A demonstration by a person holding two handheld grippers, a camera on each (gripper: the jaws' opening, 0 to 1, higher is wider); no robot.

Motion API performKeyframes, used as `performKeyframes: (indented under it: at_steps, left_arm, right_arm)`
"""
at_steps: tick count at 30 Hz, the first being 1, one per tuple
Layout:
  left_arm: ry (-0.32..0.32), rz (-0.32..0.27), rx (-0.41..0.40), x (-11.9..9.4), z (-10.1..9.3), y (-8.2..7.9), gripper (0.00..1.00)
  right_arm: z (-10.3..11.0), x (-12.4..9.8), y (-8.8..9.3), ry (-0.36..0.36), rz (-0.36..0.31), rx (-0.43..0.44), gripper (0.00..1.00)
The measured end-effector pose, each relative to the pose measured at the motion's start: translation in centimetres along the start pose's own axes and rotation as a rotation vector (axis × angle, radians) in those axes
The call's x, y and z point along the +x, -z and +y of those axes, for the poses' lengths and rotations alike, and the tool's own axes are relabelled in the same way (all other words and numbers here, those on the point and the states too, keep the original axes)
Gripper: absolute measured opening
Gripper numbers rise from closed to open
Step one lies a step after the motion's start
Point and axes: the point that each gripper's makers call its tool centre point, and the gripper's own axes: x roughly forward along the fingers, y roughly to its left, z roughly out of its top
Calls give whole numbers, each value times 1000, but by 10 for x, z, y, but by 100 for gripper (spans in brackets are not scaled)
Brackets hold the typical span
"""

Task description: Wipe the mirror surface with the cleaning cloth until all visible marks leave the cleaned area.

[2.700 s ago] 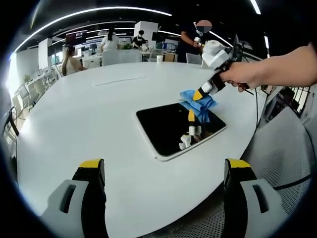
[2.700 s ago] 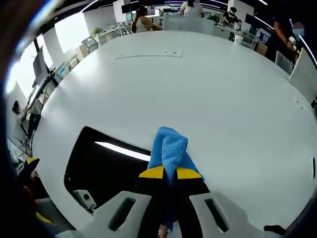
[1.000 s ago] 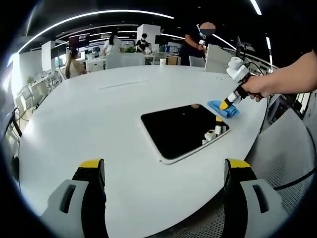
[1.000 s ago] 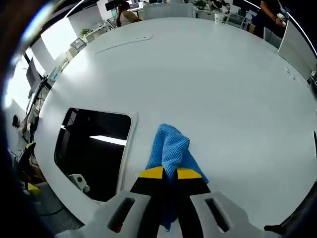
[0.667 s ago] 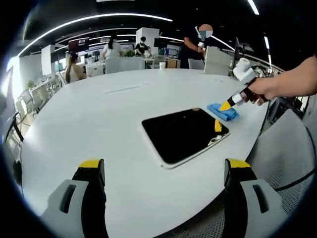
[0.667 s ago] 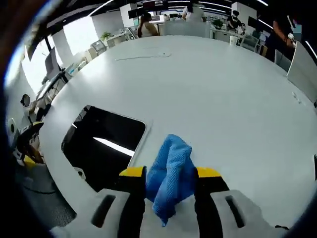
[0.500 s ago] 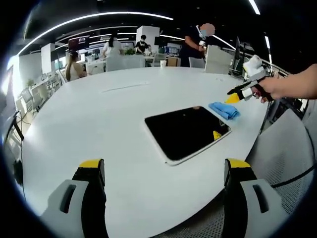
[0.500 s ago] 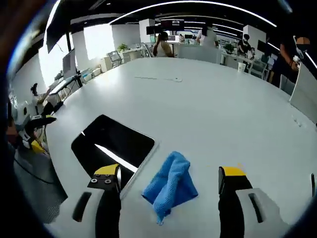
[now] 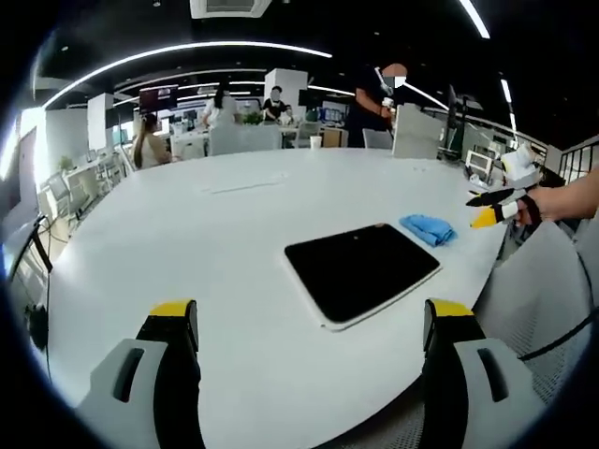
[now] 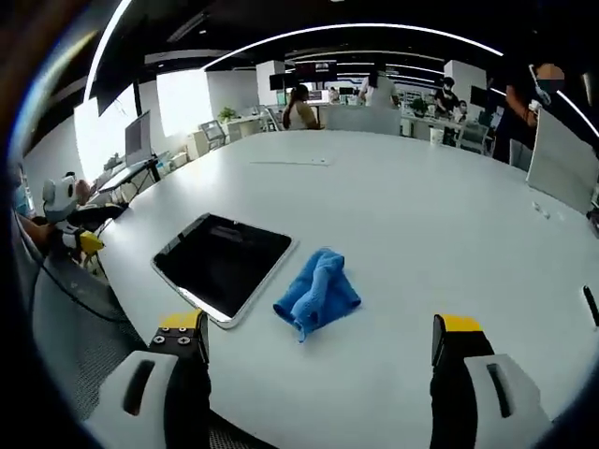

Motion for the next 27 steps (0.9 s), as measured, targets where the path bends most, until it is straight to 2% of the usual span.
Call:
performKeyframes:
  at_steps: [5, 10, 18, 22, 23, 25, 27]
  left_arm:
    - [-1, 6, -1, 1, -1, 1, 99]
    - [2, -2, 10, 1, -2, -4, 99]
    - [14, 2, -19, 3, -13, -4, 99]
    - [17, 6, -25, 10, -18, -2, 99]
    - [14, 10, -22, 10, -18, -1, 99]
    - [18, 9, 60, 12, -19, -1, 99]
    - [23, 17, 70, 12, -23, 1, 99]
  right_arm:
    - [12, 6, 2, -7, 6, 0, 98]
    - [17, 7, -7, -14, -1, -12, 98]
    - [13, 11, 3, 13, 22, -23, 98]
    - [7, 10, 4, 37, 25, -66, 98]
    - [8, 10, 4, 30, 25, -57, 98]
    - [9, 11, 4, 17, 15, -44, 98]
    - [11, 10, 2, 10, 6, -46, 96]
